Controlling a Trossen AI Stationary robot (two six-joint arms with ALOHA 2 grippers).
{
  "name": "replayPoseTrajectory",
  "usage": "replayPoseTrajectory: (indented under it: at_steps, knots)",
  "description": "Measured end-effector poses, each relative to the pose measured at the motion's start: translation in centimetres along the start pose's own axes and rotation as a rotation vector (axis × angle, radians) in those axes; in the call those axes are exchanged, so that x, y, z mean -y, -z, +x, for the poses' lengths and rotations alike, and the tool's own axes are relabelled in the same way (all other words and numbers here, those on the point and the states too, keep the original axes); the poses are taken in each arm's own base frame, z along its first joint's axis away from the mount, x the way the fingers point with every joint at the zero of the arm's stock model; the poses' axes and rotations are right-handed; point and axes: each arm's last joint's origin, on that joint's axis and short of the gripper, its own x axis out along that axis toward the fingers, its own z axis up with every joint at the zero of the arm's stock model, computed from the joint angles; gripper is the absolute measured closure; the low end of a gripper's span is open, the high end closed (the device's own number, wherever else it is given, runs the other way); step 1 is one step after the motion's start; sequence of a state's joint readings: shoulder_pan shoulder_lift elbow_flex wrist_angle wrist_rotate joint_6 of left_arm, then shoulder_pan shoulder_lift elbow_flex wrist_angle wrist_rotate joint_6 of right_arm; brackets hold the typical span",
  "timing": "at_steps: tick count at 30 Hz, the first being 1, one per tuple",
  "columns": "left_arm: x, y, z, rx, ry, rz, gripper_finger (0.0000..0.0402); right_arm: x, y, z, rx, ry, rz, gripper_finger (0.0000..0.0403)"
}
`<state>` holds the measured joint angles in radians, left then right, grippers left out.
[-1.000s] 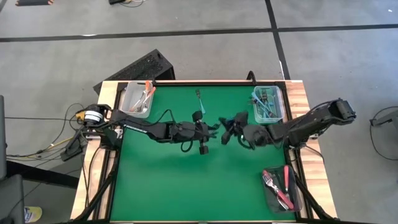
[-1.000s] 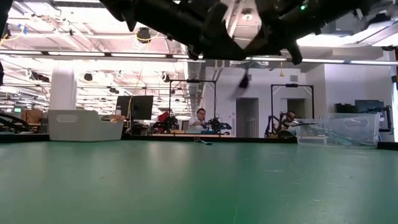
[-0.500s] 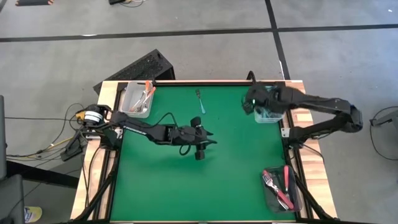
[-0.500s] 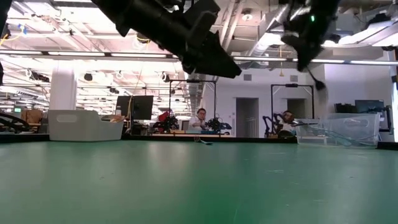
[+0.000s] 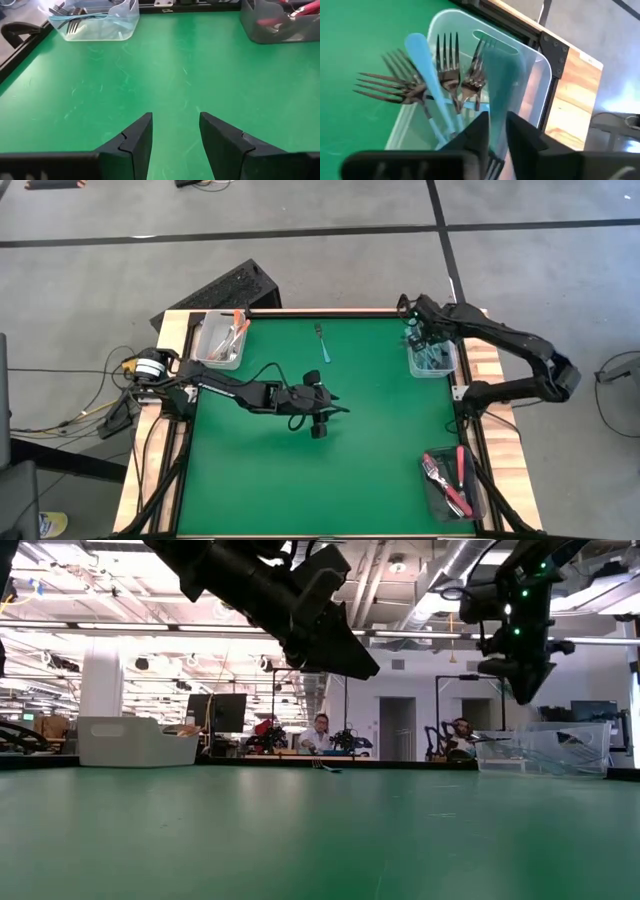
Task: Sort silverware by color (type)
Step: Put the blue fork into the transparent bin
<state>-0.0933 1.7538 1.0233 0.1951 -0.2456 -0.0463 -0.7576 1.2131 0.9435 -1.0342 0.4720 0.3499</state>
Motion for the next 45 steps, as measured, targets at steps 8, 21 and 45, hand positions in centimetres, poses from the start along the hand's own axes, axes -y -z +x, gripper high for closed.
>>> replayPoseTrajectory:
  at_steps: [8, 21, 45]
  knots:
    - [0.0, 0.2, 0.0, -0.021, -0.013, 0.021, 0.0251, -0.2, -0.1, 0.1, 0.038, -0.019, 0.017, 0.0197]
    - [-3.7, -1.8, -3.1, -0.032, -0.223, 0.075, 0.0251, -7.9, 3.0, -2.9, 0.235, -0.323, -0.019, 0.0165]
    - [-20.9, 1.8, 2.4, -0.192, -0.576, -0.792, 0.025, -13.4, 13.8, -10.5, 0.375, -0.661, 0.001, 0.0165]
